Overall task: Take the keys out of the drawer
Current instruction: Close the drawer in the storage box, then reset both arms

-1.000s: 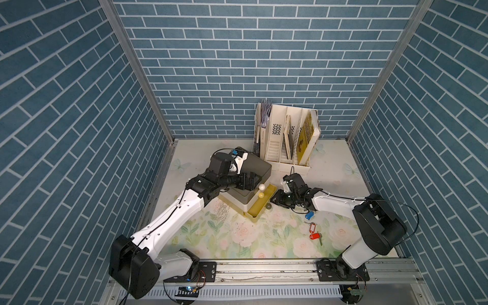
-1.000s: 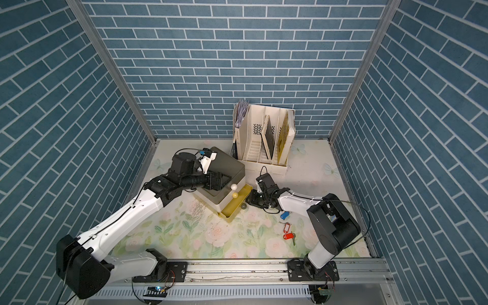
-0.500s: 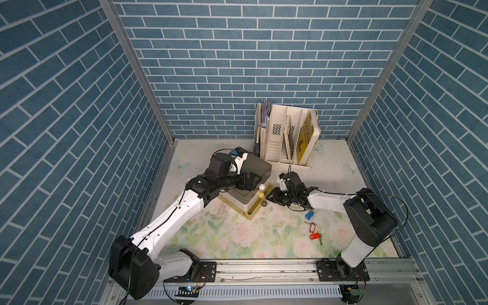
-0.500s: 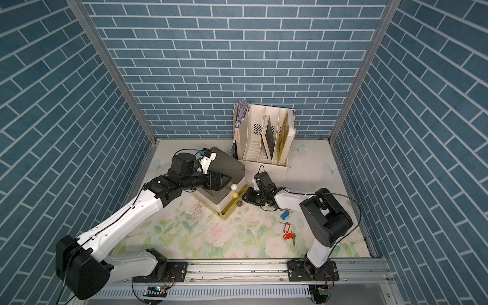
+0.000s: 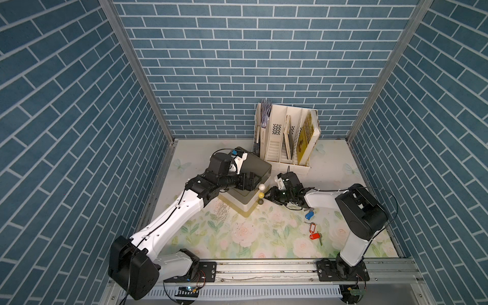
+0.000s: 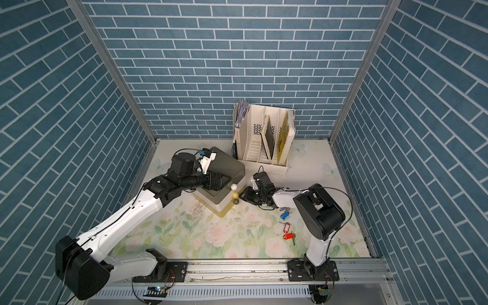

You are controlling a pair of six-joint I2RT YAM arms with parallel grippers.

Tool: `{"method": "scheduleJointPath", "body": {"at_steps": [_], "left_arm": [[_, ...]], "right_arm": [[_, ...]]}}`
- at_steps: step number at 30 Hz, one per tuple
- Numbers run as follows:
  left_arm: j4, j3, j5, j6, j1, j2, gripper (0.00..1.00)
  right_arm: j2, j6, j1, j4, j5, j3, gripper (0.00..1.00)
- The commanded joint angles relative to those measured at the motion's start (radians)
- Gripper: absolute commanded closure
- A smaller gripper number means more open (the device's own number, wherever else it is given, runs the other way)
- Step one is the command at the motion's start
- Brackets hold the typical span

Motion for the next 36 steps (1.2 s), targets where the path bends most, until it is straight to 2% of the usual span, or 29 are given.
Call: {"method": "scheduleJointPath", "body": {"at_steps": [1, 5, 9, 13, 17, 21, 24, 27, 31, 33, 36], "left_arm": [[-0.077, 0.025, -0.027, 0.007, 0.009, 0.003, 0.00], [-0.052, 0.067, -0.073, 0.018, 0.011, -0.042, 0.00], [-0.014, 0.095, -0.134, 0.026, 0.011, -0.098, 0.00], [0.054, 0.058, -0.281, 0.022, 0.010, -0.222, 0.00], [0.096, -0.052, -0.523, 0.037, 0.011, -0.373, 0.00], [0.059, -0.169, -0.759, 0.039, 0.011, -0.455, 0.00], [0.074, -0.268, -0.865, 0.031, 0.011, -0.496, 0.00], [0.151, -0.377, -0.946, 0.056, 0.013, -0.536, 0.00], [0.352, -0.542, -0.983, 0.157, 0.037, -0.578, 0.00], [0.416, -0.594, -0.946, 0.184, 0.103, -0.560, 0.00], [0.496, -0.640, -0.826, 0.194, 0.238, -0.494, 0.00]], "right_arm": [[-0.086, -0.040, -0.016, -0.036, 0.045, -0.004, 0.60], [-0.205, -0.084, -0.054, -0.165, 0.112, -0.049, 0.58], [-0.382, -0.141, -0.139, -0.288, 0.158, -0.103, 0.57], [-0.573, -0.262, -0.247, -0.423, 0.289, -0.096, 0.55], [-0.703, -0.415, -0.342, -0.413, 0.425, -0.115, 0.51], [-0.781, -0.586, -0.384, -0.292, 0.535, -0.191, 0.50], [-0.836, -0.720, -0.394, -0.134, 0.590, -0.291, 0.51], [-0.877, -0.790, -0.437, 0.040, 0.603, -0.385, 0.49], [-0.850, -0.832, -0.534, 0.262, 0.528, -0.494, 0.48], [-0.803, -0.833, -0.562, 0.377, 0.496, -0.540, 0.48], [-0.700, -0.872, -0.590, 0.513, 0.482, -0.578, 0.48]]}}
